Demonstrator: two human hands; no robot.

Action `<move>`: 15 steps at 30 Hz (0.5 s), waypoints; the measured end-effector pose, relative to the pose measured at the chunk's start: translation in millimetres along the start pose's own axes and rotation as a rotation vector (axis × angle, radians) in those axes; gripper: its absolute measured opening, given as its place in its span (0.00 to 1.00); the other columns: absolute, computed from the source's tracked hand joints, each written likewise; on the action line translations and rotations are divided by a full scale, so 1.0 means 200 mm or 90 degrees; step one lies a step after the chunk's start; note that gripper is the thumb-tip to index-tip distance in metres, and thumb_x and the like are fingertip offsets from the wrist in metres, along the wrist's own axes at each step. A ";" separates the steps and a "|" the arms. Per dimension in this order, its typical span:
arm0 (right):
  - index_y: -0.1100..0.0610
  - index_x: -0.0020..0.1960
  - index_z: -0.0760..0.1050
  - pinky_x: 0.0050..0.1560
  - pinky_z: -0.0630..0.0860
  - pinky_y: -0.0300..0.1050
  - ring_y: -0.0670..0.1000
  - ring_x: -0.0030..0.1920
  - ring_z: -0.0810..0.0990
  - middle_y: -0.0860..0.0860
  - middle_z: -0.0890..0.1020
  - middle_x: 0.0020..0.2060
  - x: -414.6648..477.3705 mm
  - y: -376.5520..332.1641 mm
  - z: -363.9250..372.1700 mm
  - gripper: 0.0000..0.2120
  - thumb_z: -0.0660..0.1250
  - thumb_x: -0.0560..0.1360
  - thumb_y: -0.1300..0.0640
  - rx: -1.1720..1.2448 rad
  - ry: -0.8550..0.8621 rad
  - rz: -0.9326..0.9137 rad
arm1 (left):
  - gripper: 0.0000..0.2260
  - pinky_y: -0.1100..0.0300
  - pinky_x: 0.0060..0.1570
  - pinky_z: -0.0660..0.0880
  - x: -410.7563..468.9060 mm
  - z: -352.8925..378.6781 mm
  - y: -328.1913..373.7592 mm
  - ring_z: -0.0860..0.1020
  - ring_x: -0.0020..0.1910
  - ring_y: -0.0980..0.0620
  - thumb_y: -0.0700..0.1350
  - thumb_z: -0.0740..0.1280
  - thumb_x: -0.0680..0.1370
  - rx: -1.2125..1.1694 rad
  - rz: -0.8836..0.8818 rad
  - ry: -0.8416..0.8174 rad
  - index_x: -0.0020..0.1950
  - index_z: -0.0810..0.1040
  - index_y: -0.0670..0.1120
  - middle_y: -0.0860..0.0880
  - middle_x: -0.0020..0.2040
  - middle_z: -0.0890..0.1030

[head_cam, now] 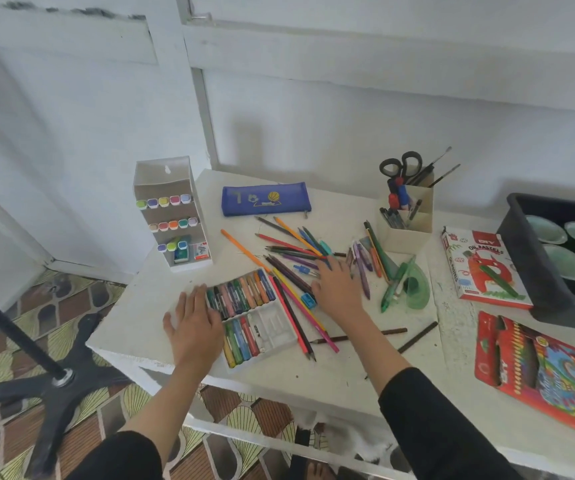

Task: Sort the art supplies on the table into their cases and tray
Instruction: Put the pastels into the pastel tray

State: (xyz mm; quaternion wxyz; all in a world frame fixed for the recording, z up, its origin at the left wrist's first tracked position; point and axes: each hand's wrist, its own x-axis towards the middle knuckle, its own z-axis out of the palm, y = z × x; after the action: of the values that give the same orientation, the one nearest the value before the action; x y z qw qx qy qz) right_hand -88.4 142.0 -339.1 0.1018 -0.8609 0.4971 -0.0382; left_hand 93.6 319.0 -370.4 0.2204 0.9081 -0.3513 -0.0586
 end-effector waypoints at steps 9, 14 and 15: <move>0.66 0.57 0.78 0.57 0.73 0.47 0.58 0.57 0.76 0.59 0.78 0.55 0.01 0.12 -0.08 0.13 0.60 0.75 0.68 0.224 0.206 -0.026 | 0.21 0.44 0.73 0.46 0.01 0.00 -0.01 0.55 0.76 0.50 0.46 0.53 0.81 0.000 0.002 -0.003 0.75 0.60 0.49 0.49 0.75 0.63; 0.68 0.54 0.76 0.47 0.67 0.47 0.62 0.53 0.73 0.63 0.77 0.50 0.10 0.38 -0.18 0.09 0.61 0.76 0.68 0.148 0.220 0.155 | 0.21 0.43 0.73 0.46 0.00 0.01 0.00 0.55 0.76 0.49 0.47 0.53 0.81 -0.004 0.003 -0.003 0.75 0.60 0.49 0.49 0.75 0.64; 0.68 0.53 0.76 0.47 0.68 0.48 0.62 0.53 0.73 0.63 0.76 0.50 0.11 0.43 -0.18 0.09 0.61 0.76 0.67 0.130 0.205 0.175 | 0.21 0.43 0.73 0.46 0.00 0.01 0.00 0.55 0.76 0.49 0.46 0.53 0.81 -0.005 0.002 -0.003 0.75 0.61 0.49 0.49 0.75 0.64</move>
State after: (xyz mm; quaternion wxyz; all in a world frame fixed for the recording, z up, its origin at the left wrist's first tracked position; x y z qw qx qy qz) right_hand -156.5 75.6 -323.0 0.1123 -0.7532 0.6130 -0.2107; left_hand 92.4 318.7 -371.4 0.2229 0.9065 -0.3531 -0.0615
